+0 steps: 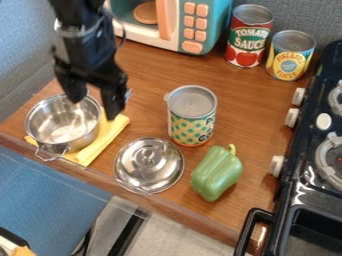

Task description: Move the silver pot to the upper left of the can

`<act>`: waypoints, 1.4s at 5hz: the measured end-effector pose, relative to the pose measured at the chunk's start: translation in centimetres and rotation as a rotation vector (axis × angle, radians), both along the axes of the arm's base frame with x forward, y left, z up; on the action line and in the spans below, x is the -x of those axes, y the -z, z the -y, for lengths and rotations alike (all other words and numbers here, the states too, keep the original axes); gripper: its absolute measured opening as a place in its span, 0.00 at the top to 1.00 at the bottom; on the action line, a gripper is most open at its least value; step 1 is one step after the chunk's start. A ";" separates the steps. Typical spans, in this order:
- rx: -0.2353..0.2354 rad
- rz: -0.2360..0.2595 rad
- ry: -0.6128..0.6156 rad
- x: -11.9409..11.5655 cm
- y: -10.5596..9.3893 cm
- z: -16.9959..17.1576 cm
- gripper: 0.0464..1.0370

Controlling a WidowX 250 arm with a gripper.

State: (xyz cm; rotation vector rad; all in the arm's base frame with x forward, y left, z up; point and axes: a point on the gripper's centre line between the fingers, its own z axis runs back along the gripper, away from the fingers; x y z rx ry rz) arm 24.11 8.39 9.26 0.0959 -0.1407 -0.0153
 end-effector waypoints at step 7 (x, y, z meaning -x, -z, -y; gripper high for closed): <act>-0.011 -0.239 -0.136 -0.2 5.6 -1.3 0.91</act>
